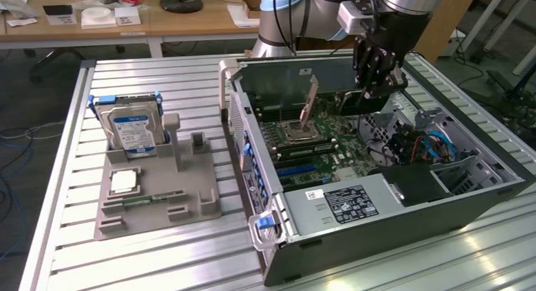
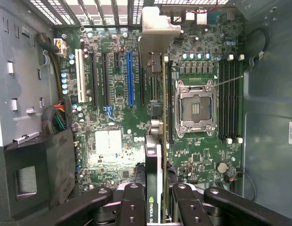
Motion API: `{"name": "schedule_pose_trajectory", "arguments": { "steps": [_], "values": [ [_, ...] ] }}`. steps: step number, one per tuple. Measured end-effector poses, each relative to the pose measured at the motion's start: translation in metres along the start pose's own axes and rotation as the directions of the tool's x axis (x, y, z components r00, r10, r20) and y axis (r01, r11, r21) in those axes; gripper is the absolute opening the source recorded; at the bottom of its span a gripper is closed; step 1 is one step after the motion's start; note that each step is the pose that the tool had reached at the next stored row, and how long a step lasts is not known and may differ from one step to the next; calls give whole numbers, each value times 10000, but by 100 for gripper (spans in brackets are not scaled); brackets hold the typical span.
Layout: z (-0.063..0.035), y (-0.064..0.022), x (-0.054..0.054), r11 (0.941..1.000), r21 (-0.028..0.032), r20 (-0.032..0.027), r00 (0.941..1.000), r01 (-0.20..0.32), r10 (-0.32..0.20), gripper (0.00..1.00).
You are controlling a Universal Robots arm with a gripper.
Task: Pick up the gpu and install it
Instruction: 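Insert the gpu into the slot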
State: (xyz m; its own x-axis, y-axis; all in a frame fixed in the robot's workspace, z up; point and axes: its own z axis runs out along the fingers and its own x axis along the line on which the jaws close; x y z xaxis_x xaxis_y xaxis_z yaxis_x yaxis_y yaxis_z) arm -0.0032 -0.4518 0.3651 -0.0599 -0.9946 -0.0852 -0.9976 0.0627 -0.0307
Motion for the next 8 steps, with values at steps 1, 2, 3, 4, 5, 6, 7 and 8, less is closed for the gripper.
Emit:
{"name": "schedule_pose_trajectory", "arguments": {
  "steps": [1, 2, 3, 4, 5, 6, 7, 8],
  "values": [
    [0, 0, 0, 10000, 0, 0, 10000, 0, 0, 27],
    [0, 0, 0, 10000, 0, 0, 10000, 0, 0, 27],
    [0, 0, 0, 10000, 0, 0, 10000, 0, 0, 27],
    [0, 0, 0, 10000, 0, 0, 10000, 0, 0, 27],
    [0, 0, 0, 10000, 0, 0, 10000, 0, 0, 27],
    [0, 0, 0, 10000, 0, 0, 10000, 0, 0, 27],
    [0, 0, 0, 10000, 0, 0, 10000, 0, 0, 27],
    [0, 0, 0, 10000, 0, 0, 10000, 0, 0, 27]
  ]
}}
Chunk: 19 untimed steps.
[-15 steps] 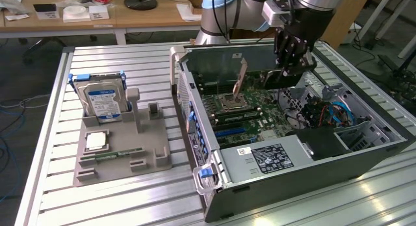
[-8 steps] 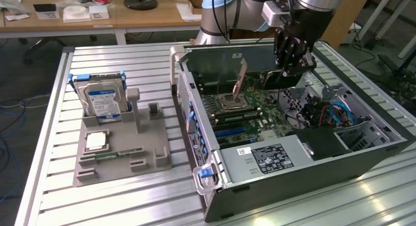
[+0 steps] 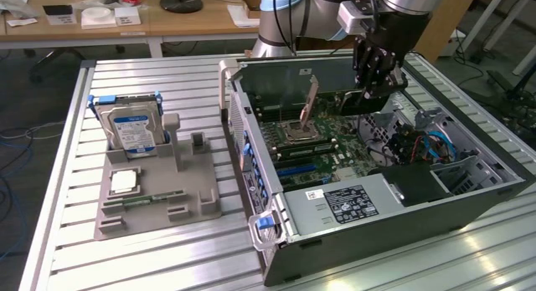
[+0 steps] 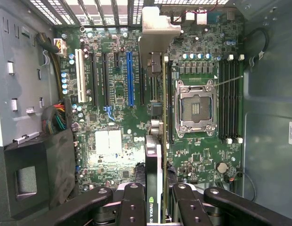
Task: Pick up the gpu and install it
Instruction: 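Insert the gpu into the slot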
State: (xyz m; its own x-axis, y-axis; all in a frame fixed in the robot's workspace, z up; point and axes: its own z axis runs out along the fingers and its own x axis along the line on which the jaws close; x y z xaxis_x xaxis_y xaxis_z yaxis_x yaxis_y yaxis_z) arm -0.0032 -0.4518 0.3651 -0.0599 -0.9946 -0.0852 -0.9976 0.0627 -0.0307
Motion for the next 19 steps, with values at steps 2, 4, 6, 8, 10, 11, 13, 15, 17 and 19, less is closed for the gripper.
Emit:
{"name": "schedule_pose_trajectory", "arguments": {
  "steps": [2, 4, 6, 8, 10, 11, 13, 15, 17, 19],
  "values": [
    [0, 0, 0, 10000, 0, 0, 10000, 0, 0, 27],
    [1, 0, 0, 10000, 0, 1, 10000, 0, 0, 27],
    [9, 0, 0, 10000, 1, 4, 10000, 0, 0, 27],
    [14, 2, 13, 10000, 0, -1, 10000, -2, 2, 27],
    [17, 7, 26, 10000, 0, 1, 10000, 1, -1, 27],
    [18, 11, 32, 10000, 1, 0, 10000, 1, -1, 27],
    [26, 24, 41, 10000, 1, 2, 10000, -2, 2, 27],
    [33, 30, 53, 10000, 0, -1, 10000, -4, 4, 27],
    [37, 32, 64, 10000, 0, 1, 10000, -6, 6, 27],
    [40, 31, 80, 10000, 0, 0, 10000, -5, 5, 27]
  ]
}}
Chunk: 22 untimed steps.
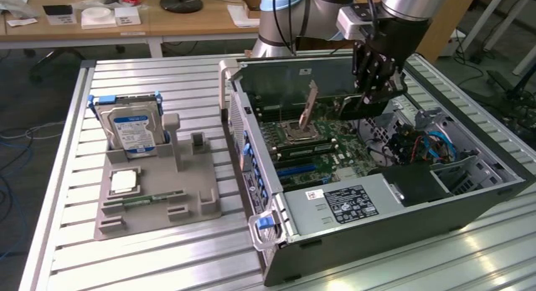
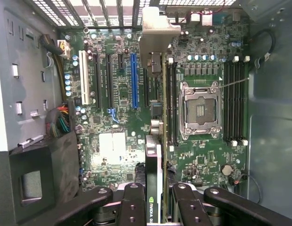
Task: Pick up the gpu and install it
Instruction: 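Insert the gpu into the slot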
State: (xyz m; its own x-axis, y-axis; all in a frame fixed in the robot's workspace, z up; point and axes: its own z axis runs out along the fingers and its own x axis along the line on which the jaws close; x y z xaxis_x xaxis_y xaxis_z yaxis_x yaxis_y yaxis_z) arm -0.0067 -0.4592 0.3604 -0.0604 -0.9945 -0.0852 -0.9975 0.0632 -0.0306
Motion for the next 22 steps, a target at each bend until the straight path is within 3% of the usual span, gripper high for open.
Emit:
{"name": "schedule_pose_trajectory", "arguments": {
  "steps": [9, 22],
  "values": [
    [6, -3, 82, 10000, 1, 0, 10000, -5, 5, 27],
    [72, 20, 94, 10000, 1, -2, 10000, -5, 5, 27]
  ]
}}
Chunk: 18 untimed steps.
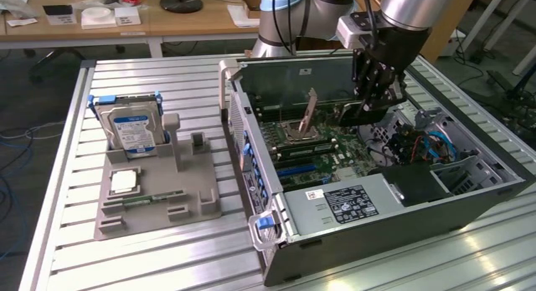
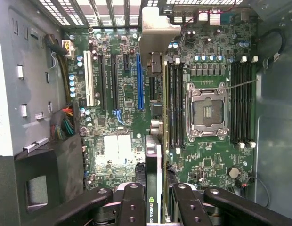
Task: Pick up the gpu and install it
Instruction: 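Insert the gpu into the slot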
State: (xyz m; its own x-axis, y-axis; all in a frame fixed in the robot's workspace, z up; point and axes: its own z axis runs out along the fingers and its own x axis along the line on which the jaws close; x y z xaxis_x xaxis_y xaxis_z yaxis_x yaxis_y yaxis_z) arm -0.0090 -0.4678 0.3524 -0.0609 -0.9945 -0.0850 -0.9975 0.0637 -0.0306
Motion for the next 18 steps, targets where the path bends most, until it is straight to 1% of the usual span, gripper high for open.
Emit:
{"name": "schedule_pose_trajectory", "arguments": {
  "steps": [5, 9, 16, 18],
  "values": [
    [4, 2, 0, 10000, 1, 3, 10000, -2, 2, 27],
    [31, 8, 3, 10000, 1, 2, 10000, 0, 0, 27],
    [34, 12, 4, 10000, 1, 2, 10000, -2, 2, 27],
    [50, 13, 5, 10000, 1, 5, 10000, 0, 0, 27]
  ]
}}
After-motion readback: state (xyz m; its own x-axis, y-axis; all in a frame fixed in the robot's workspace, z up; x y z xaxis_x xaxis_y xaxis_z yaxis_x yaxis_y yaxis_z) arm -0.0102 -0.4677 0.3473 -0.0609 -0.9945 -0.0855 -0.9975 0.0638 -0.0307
